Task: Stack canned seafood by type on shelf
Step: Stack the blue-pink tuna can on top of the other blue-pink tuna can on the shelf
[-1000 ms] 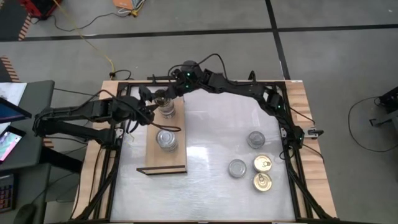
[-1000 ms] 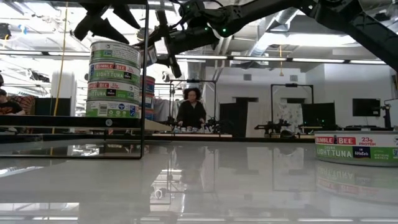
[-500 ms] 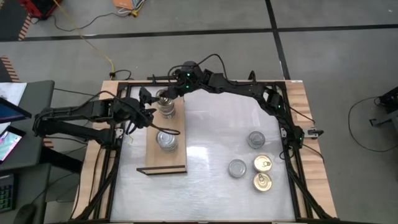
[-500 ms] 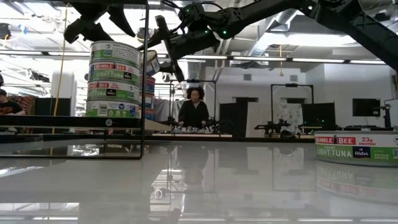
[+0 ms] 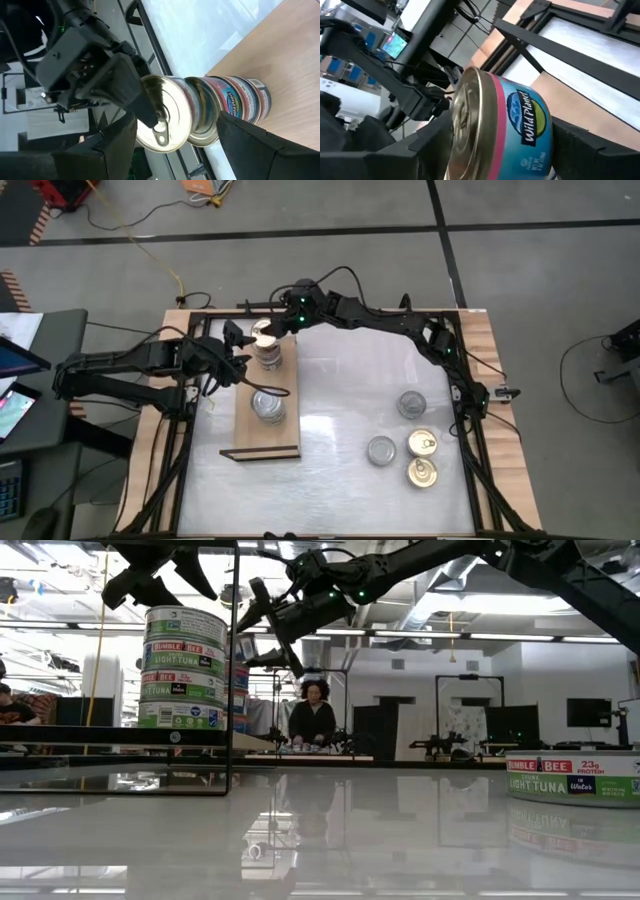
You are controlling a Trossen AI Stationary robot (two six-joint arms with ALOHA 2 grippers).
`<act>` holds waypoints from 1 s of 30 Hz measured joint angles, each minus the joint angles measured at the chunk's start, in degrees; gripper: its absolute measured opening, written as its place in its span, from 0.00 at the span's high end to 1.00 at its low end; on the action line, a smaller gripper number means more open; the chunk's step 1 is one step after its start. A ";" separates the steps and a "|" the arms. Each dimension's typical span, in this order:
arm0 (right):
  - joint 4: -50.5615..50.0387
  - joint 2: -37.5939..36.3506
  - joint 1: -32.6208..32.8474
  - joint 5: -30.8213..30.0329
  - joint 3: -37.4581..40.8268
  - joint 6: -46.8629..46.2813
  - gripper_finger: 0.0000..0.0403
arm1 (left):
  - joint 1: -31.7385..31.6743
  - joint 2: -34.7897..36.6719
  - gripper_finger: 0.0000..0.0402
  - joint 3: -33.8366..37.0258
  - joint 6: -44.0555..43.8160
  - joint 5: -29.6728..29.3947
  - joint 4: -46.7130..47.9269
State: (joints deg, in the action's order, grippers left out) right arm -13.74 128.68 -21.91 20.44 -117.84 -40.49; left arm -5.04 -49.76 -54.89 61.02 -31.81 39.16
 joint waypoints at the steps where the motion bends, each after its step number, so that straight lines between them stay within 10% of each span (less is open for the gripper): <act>1: 0.06 0.00 0.02 0.03 0.00 0.00 0.23 | 0.00 0.00 0.35 0.00 0.00 0.00 0.00; 30: -11.04 -0.15 1.20 1.33 -2.98 5.94 0.23 | 0.01 0.00 0.35 0.00 -1.92 1.09 0.02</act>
State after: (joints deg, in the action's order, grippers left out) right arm -24.78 128.53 -20.71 21.77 -120.83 -34.55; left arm -5.03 -49.76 -54.89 59.10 -30.72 39.18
